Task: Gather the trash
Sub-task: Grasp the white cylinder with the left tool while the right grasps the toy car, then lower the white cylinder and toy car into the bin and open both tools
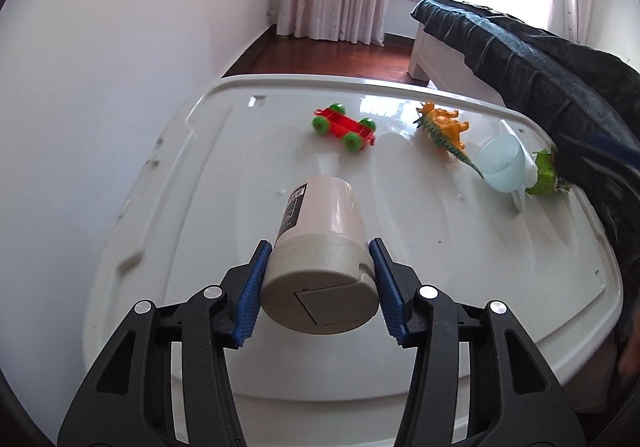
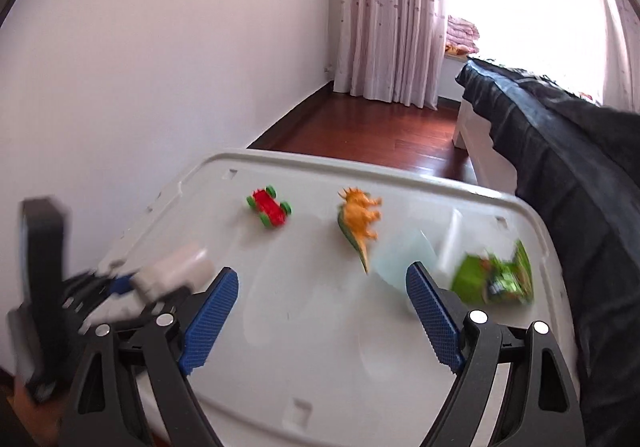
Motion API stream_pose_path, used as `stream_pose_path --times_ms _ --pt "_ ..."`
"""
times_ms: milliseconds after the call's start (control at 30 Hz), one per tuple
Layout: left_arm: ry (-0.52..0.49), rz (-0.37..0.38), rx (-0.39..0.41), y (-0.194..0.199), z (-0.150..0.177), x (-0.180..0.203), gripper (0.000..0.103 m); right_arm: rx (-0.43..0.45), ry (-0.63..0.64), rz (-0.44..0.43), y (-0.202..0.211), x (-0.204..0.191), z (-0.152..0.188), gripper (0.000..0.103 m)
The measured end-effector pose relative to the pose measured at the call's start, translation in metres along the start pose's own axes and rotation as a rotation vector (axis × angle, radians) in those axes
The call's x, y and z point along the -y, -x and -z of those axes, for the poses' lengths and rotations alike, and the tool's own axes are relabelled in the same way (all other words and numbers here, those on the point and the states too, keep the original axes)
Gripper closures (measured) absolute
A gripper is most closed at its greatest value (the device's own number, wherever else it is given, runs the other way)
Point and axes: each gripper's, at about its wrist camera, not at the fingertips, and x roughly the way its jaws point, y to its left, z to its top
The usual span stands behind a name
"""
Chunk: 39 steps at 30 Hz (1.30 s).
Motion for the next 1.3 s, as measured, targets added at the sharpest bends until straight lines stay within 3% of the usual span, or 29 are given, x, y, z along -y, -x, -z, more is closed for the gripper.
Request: stream_pose_path --times_ms 167,367,433,567,600,667,733,1100,1300 --pt "-0.008 -0.008 0.035 0.015 -0.003 -0.015 0.054 -0.019 0.11 0.001 -0.06 -0.026 -0.027 0.019" --pt "0.024 0.002 0.046 0.025 0.001 -0.036 0.054 -0.154 0.162 -0.019 -0.145 -0.056 -0.051 0.02" --pt "0.033 0.007 0.049 0.026 0.0 -0.039 0.054 -0.203 0.173 -0.023 -0.169 -0.062 -0.054 0.026" --pt "0.028 0.015 0.062 0.028 0.0 -0.038 0.054 -0.277 0.205 -0.028 -0.198 -0.071 -0.055 0.029" --pt "0.029 0.021 0.065 0.028 -0.001 -0.037 0.054 -0.29 0.217 -0.024 -0.204 -0.073 -0.056 0.036" --pt "0.027 0.03 0.065 0.028 -0.001 -0.035 0.054 -0.294 0.197 -0.054 -0.206 -0.071 -0.057 0.044" --pt "0.027 0.033 0.068 0.027 -0.002 -0.035 0.054 -0.313 0.168 -0.08 -0.207 -0.069 -0.06 0.066" --pt "0.022 0.052 0.082 0.037 0.0 -0.028 0.054 -0.222 0.177 -0.076 -0.154 -0.065 -0.058 0.067" --pt "0.014 0.071 0.112 0.067 0.007 -0.021 0.054 -0.12 0.154 -0.063 -0.054 -0.045 -0.054 0.067"
